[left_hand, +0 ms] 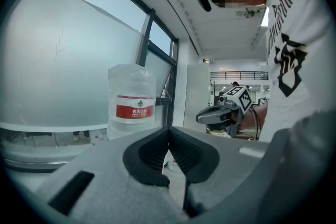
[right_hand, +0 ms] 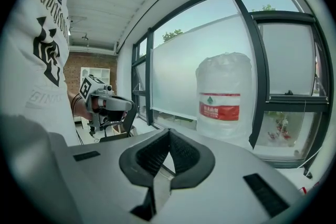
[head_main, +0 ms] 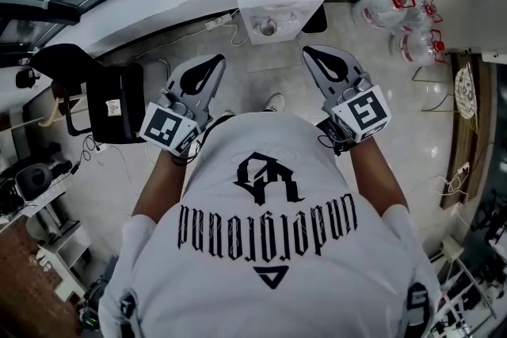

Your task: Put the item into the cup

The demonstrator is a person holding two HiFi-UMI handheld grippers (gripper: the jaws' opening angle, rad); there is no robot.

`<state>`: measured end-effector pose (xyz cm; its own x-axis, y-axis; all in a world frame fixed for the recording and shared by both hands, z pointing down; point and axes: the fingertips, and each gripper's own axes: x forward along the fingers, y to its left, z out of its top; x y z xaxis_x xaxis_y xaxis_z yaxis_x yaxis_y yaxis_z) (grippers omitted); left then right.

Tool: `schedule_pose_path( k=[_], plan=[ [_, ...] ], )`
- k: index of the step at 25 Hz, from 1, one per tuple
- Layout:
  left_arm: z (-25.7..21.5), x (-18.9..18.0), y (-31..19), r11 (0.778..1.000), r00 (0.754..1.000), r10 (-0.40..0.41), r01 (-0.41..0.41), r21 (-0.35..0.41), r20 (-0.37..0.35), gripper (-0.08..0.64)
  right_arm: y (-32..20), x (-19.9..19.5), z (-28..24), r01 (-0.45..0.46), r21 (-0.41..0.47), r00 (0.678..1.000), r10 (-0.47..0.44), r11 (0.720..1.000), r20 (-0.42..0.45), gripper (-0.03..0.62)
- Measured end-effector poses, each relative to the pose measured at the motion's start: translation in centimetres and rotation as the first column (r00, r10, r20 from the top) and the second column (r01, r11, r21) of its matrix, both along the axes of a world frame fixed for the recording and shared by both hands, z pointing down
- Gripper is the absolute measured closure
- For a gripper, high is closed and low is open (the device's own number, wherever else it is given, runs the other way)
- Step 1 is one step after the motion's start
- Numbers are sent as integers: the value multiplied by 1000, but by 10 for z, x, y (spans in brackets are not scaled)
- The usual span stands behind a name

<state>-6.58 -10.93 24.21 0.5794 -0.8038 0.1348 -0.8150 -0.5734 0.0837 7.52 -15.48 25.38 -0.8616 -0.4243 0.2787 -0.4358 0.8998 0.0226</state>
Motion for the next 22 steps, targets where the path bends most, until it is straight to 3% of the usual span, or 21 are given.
schedule_pose_path(
  k=[15,22],
  plan=[
    [-3,-92,92,994,994,106,-106,7,-15,548,94,-88,-11,-96,7,995,96,995,-14,578],
    [2,-118,134,987,986,161,-160,10,-40,548,147,-116,-9,-138,4,990,138,990,-20,578]
  ],
)
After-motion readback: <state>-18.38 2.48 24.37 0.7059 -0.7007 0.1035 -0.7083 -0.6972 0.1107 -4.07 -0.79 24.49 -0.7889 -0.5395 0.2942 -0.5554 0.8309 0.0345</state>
